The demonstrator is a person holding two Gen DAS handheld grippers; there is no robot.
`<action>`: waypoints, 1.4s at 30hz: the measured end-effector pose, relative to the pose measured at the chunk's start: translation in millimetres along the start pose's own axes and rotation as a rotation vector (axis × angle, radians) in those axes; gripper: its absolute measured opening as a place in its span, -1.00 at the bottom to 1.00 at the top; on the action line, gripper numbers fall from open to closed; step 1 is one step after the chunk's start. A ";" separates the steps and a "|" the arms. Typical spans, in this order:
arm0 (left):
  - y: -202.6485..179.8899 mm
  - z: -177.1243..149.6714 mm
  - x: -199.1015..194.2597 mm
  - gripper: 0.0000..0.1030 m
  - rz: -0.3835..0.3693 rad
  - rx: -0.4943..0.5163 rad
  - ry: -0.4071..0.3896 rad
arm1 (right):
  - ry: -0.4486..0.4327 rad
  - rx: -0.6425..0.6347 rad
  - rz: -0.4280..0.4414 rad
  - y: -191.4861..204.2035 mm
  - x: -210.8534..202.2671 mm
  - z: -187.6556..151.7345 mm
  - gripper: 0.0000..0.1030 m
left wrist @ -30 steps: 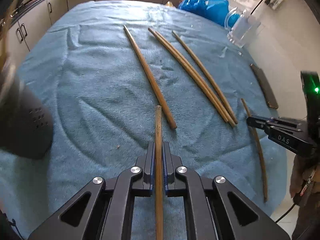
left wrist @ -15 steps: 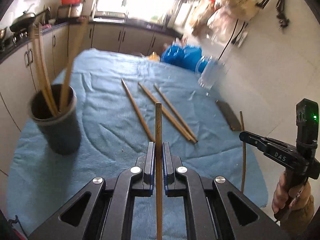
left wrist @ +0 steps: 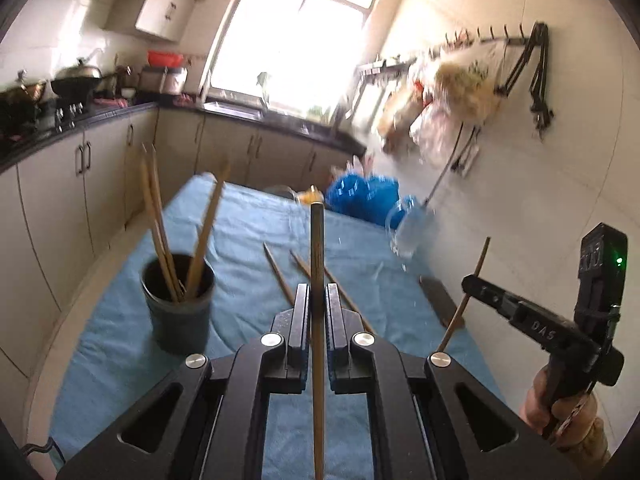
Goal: Organize utensils
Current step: 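Lift both chopsticks upright into the black holder while both tools open, then move both open tools back over the remaining chopsticks on the towel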
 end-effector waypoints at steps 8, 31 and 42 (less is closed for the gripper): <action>23.8 67.7 -29.9 -0.88 0.065 -0.017 -0.204 | -0.071 -0.021 0.078 38.3 20.2 53.1 -0.87; 120.1 127.3 72.8 -0.88 0.258 -0.102 -0.223 | -0.099 -0.015 0.218 134.0 161.3 123.5 -0.86; 125.3 113.9 78.6 -0.68 0.301 -0.119 -0.175 | 0.002 0.050 0.253 114.2 191.2 98.0 -0.76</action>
Point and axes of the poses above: each gripper's, at about its wrist camera, not at the fingertips, and x roughly the way its jaws point, y to its left, z to its top, the point moved 6 cm from there along x, roughly the way its jaws point, and after that the axes turned 11 degrees about -x, right-handed, at the moved point
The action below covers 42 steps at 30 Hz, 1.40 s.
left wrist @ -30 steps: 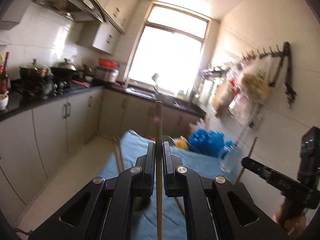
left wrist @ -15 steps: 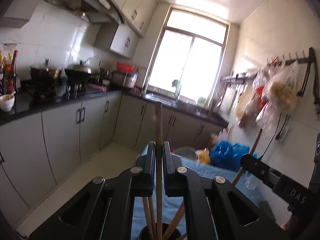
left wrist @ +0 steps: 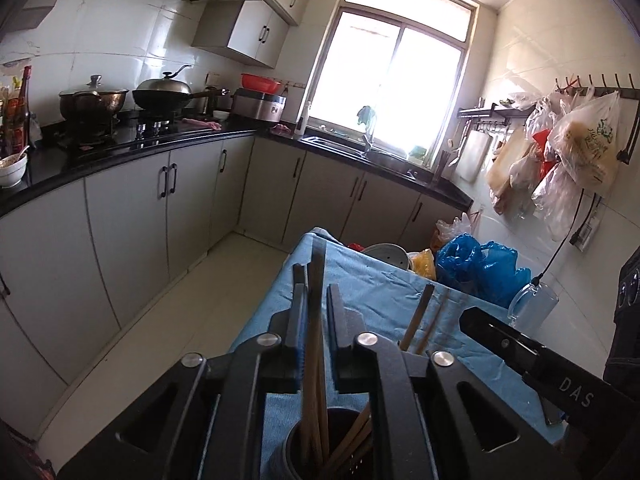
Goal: Organize utensils
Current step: 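Move both open tools back over the remaining chopsticks on the towel, then close the left tool on a wooden chopstick while the right tool grasps another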
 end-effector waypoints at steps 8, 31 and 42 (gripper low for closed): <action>6.1 0.0 -45.5 -0.31 0.004 -0.042 -0.048 | -0.038 0.025 -0.022 -14.8 -32.9 0.7 -0.30; -130.5 -194.5 -16.1 0.04 -0.144 0.237 0.385 | 0.257 0.250 -0.265 -217.8 -112.6 -168.0 -0.15; -125.3 -234.5 86.1 0.03 0.066 0.311 0.504 | 0.368 0.188 -0.211 -230.8 -54.9 -183.3 -0.19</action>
Point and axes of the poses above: each gripper's, at about its wrist camera, not at the fingertips, and x roughly the way its jaws point, y to its left, z to its top, the point moved 6 cm from there along x, roughly the way its jaws point, and after that the axes turned 11 degrees about -x, right-handed, at the moved point
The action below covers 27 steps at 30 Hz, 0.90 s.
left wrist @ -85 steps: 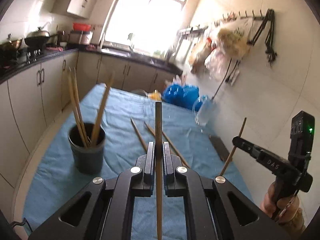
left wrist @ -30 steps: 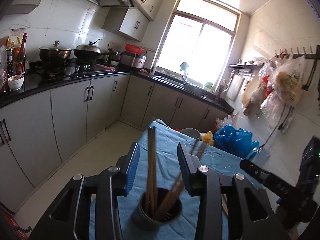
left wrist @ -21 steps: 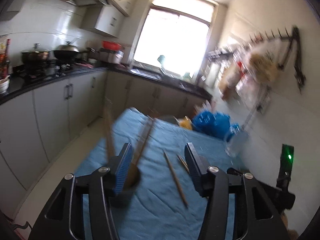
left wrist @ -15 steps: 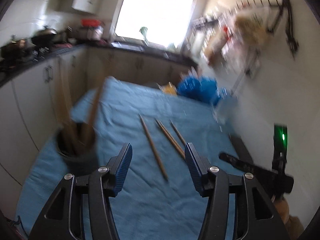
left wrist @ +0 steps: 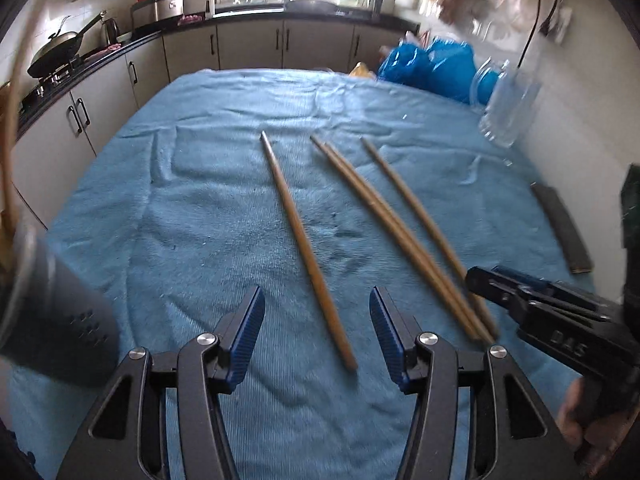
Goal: Organize utensils
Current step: 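Close the left tool on a wooden chopstick while the right tool grasps another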
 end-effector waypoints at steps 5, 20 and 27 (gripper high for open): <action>-0.5 3.3 22.7 -0.01 0.008 0.000 0.034 | 0.013 -0.068 -0.051 5.6 13.5 10.6 -0.33; 5.4 -44.3 -10.9 -0.87 -0.089 0.014 0.175 | 0.110 -0.045 -0.190 -9.4 -10.3 -15.6 -0.85; 2.3 -107.8 -53.3 -0.86 -0.168 0.078 0.262 | 0.188 -0.041 -0.199 -12.3 -65.5 -90.1 -0.85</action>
Point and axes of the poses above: each gripper's, at about its wrist camera, not at the fingertips, and x roughly the way its jaws point, y to its left, z to its top, the point moved 6 cm from there along x, roughly the way its jaws point, and after that the axes turned 11 degrees about -x, right-handed, at the moved point
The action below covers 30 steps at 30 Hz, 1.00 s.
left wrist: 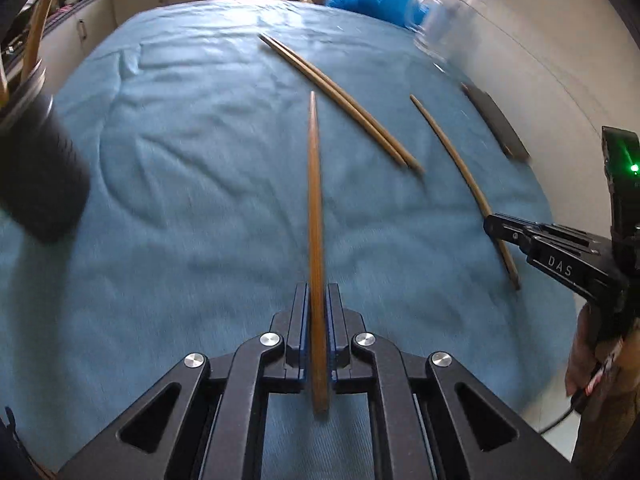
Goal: Organize utensils
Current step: 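Close the left tool on a wooden chopstick while the right tool grasps another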
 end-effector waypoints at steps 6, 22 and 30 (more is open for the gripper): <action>-0.5 -21.6 -15.6 -0.86 -0.054 0.006 0.069 | 0.053 -0.033 0.021 0.6 -22.8 -48.6 -0.53; -22.1 54.0 26.1 -0.60 0.027 0.047 0.021 | -0.004 -0.028 0.005 -10.2 12.3 25.6 -0.25; -31.2 76.3 42.1 -0.60 0.019 0.070 0.054 | 0.057 -0.078 -0.044 -14.0 29.5 61.8 -0.33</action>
Point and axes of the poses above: each gripper's, at about its wrist camera, not at the fingertips, and x roughly the way its jaws point, y to its left, z to its top, the point moved 6 cm from there along x, roughly the way its jaws point, and after that the axes turned 11 degrees about -x, right-handed, at the moved point
